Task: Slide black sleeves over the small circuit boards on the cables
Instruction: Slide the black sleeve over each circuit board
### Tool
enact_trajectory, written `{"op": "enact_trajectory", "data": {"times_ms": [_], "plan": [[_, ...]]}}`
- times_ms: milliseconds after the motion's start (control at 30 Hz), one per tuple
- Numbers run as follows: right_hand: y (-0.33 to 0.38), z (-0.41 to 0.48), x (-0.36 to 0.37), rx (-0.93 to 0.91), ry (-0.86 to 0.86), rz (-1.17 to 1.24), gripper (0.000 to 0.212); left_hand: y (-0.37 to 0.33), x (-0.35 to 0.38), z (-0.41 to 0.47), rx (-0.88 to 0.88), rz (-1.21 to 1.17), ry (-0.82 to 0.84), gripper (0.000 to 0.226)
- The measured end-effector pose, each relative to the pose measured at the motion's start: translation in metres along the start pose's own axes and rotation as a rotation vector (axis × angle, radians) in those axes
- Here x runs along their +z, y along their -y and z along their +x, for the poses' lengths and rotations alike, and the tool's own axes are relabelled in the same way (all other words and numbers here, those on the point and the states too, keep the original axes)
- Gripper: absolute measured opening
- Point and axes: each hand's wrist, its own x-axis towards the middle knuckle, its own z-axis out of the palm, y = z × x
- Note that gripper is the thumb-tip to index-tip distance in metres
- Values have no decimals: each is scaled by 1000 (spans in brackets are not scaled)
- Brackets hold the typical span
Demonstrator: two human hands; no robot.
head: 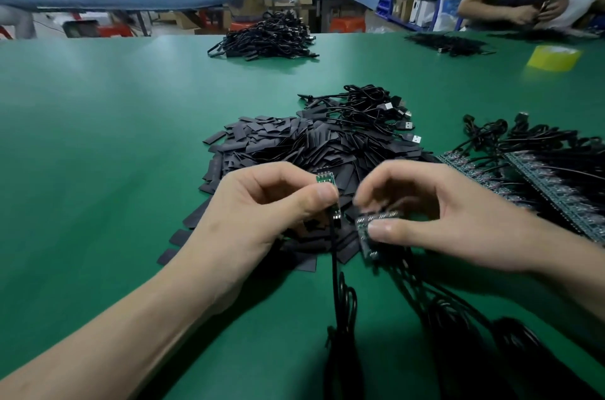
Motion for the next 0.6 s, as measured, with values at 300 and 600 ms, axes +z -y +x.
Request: {"op": "enact_trajectory", "data": {"times_ms": [300, 600], "plan": [[23, -5, 36, -132, -107, 171, 19, 5, 0, -2, 155, 167, -29, 18], [21, 0, -49, 126, 196, 1209, 23, 14, -25, 2, 378, 1210, 162, 27]]}}
